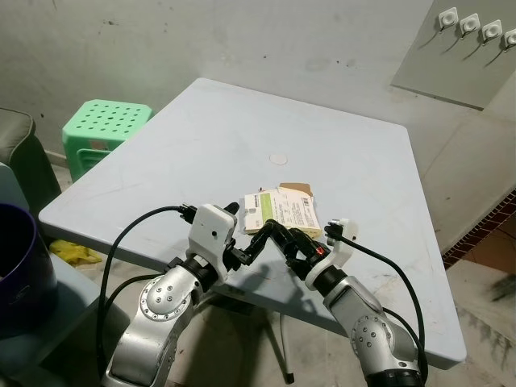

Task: Picking trash to rubbish bin

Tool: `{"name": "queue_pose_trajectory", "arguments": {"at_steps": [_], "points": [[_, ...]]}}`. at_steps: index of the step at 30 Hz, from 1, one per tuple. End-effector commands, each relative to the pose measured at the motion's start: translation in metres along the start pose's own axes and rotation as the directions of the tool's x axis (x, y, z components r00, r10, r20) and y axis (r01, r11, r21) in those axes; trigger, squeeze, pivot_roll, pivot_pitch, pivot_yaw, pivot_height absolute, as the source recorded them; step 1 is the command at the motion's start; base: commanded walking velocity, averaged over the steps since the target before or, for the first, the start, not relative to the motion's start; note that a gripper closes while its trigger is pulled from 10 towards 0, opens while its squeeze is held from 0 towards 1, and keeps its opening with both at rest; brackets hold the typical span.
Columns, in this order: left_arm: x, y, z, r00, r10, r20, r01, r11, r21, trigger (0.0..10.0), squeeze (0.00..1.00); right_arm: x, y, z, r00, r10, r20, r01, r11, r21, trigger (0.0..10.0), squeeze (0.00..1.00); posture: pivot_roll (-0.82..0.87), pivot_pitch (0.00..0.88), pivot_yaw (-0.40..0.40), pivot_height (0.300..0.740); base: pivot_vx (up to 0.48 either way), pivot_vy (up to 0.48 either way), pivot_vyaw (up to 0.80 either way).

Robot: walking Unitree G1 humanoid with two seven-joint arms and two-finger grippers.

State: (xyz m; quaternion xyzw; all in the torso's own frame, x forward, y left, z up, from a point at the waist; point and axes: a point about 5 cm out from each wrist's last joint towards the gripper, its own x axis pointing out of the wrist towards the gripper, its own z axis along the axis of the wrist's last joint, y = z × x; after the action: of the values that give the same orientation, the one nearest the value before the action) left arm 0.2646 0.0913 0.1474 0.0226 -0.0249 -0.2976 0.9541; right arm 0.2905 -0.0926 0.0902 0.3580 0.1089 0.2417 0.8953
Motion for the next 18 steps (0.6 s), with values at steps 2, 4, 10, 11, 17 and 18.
{"name": "queue_pose_trajectory", "arguments": {"at_steps": [2, 4, 10, 11, 17, 18], "points": [[-0.001, 0.002, 0.006, 1.0, 0.008, 0.021, -0.008, 1.0, -0.003, 10.0, 0.0, -0.002, -0.001, -0.011, 1.0, -0.015, -0.02, 0.016, 0.998, 0.059, 10.0, 0.0, 0.01, 0.051, -0.141, 0.74, 0.0, 0.0, 0.0], [-0.003, 0.005, 0.008, 0.999, 0.023, 0.028, -0.023, 1.0, -0.002, 10.0, 0.0, -0.004, -0.003, -0.014, 0.999, -0.019, -0.033, 0.021, 0.998, 0.059, 10.0, 0.0, 0.01, 0.054, -0.143, 0.74, 0.0, 0.0, 0.0], [-0.006, 0.011, 0.017, 0.997, 0.049, 0.057, -0.048, 0.999, -0.009, 10.0, 0.0, -0.008, -0.007, -0.021, 0.998, -0.03, -0.056, 0.034, 0.997, 0.074, 10.0, 0.0, 0.04, 0.057, -0.156, 0.74, 0.0, 0.0, 0.0], [-0.006, 0.011, 0.018, 0.997, 0.047, 0.061, -0.046, 0.999, -0.015, 10.0, 0.0, -0.008, -0.007, -0.021, 0.998, -0.034, -0.06, 0.039, 0.996, 0.083, 10.0, 0.0, 0.04, 0.058, -0.157, 0.74, 0.0, 0.0, 0.0], [-0.01, 0.003, 0.017, 0.998, 0.011, 0.054, -0.009, 1.0, -0.029, 10.0, 0.0, -0.001, -0.004, -0.021, 0.998, -0.027, -0.056, 0.033, 0.995, 0.098, 10.0, 0.0, 0.05, 0.062, -0.16, 0.74, 0.0, 0.0, 0.0], [-0.011, -0.001, 0.016, 0.999, 0.003, 0.048, -0.002, 1.0, -0.032, 10.0, 0.0, 0.002, -0.002, -0.02, 0.999, -0.011, -0.051, 0.015, 0.995, 0.096, 10.0, 0.0, 0.05, 0.064, -0.161, 0.74, 0.0, 0.0, 0.0]]}}
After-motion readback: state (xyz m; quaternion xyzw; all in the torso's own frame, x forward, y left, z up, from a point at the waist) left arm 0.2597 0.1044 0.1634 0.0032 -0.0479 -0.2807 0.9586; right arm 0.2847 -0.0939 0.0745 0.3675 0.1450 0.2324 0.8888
